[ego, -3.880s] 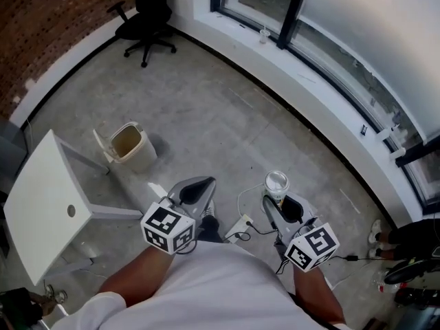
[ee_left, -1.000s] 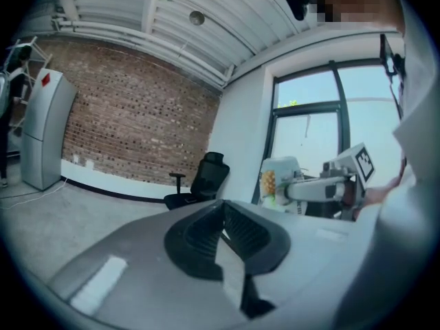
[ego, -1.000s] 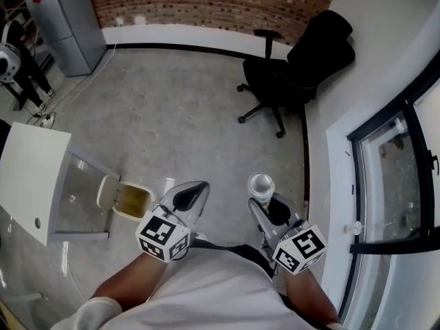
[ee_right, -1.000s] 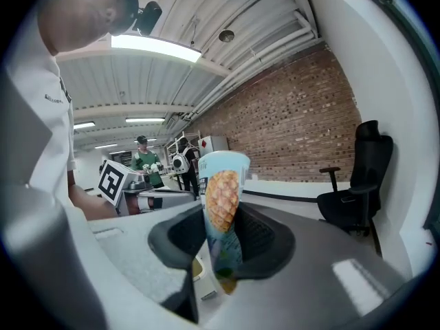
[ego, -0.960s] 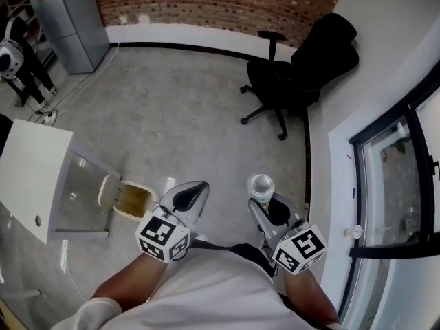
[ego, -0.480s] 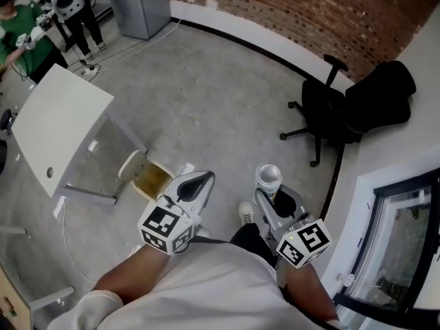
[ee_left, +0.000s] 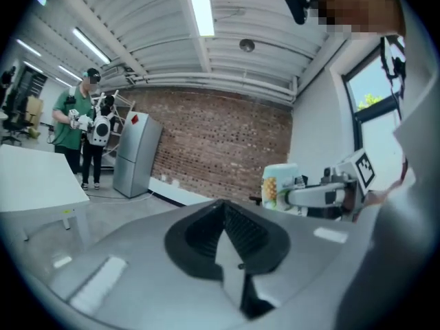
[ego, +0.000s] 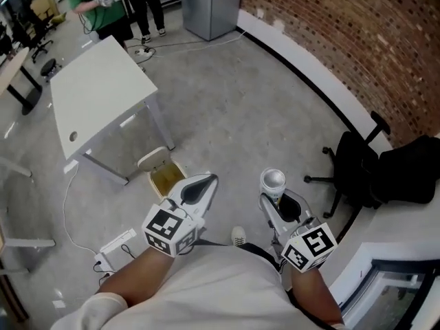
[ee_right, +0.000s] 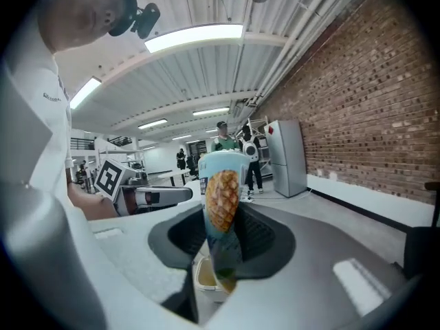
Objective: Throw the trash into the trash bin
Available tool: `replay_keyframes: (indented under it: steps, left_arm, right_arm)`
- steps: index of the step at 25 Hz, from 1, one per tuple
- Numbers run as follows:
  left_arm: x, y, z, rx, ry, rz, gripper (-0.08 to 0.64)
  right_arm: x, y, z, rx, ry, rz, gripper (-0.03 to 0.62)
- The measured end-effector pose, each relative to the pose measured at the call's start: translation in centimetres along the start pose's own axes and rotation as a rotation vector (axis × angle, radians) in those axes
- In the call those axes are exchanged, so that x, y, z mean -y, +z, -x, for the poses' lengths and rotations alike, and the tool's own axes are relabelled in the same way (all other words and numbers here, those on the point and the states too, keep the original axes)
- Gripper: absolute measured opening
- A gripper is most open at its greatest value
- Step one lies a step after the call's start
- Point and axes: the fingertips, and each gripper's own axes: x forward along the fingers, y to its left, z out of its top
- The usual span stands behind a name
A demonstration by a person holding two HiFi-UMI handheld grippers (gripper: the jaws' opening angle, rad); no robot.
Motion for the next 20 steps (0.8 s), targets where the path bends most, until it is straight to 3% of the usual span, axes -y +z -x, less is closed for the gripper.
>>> replay_keyframes:
  steps: [10, 20]
  left_arm:
    - [1.2, -0.5, -1.3, 0.029, 0.232, 0.020, 0.008]
    - [2.7, -3.7, 2.7, -0.003, 0.483, 0.080, 0.008]
  right_arm:
    - [3.4, 0.8, -1.7, -0.050, 0.261, 0.071, 0.107]
    - [0.4, -1.3, -3.9, -0.113, 0.555, 0.080, 0.107]
